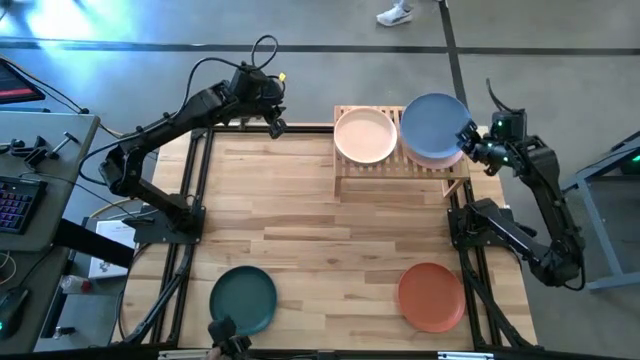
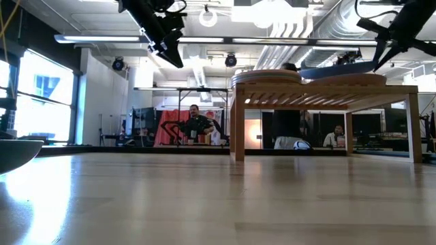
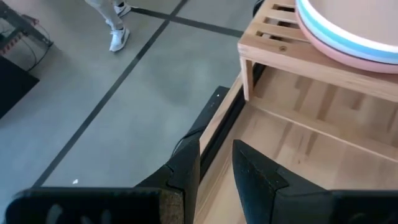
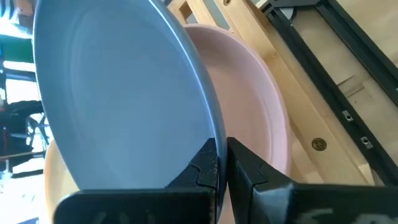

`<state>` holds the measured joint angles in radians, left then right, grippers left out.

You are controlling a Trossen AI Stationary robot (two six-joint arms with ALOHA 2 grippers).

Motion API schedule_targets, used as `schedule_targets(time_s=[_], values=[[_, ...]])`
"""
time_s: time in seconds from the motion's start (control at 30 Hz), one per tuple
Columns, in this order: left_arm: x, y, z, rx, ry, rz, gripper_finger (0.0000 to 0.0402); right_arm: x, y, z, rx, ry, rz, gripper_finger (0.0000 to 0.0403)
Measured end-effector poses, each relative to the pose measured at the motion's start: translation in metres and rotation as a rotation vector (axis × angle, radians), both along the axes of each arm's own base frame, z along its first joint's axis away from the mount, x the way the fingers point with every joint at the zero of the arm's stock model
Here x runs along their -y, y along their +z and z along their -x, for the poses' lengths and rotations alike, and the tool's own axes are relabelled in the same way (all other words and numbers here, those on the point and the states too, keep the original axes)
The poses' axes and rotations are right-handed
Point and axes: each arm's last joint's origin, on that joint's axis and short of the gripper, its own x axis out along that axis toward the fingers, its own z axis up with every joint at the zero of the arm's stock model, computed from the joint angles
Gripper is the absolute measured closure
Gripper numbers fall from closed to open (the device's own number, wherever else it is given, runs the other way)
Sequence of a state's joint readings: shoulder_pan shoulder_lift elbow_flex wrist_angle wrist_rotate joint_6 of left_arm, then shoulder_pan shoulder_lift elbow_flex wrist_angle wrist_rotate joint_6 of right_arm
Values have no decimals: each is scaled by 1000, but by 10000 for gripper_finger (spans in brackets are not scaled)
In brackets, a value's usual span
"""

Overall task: Place and stack plates onto a shelf
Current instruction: Stack the blue plate on top of the pink plate on the shelf

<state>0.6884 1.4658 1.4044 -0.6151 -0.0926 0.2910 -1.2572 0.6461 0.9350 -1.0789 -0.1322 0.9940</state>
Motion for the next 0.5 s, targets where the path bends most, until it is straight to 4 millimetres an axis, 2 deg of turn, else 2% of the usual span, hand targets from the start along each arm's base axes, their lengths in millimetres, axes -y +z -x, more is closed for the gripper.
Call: schedule_targets(time_s=[0.5], values=[[-3, 0, 2, 3, 12, -2, 316, -4, -6, 1, -33, 5, -85, 403]])
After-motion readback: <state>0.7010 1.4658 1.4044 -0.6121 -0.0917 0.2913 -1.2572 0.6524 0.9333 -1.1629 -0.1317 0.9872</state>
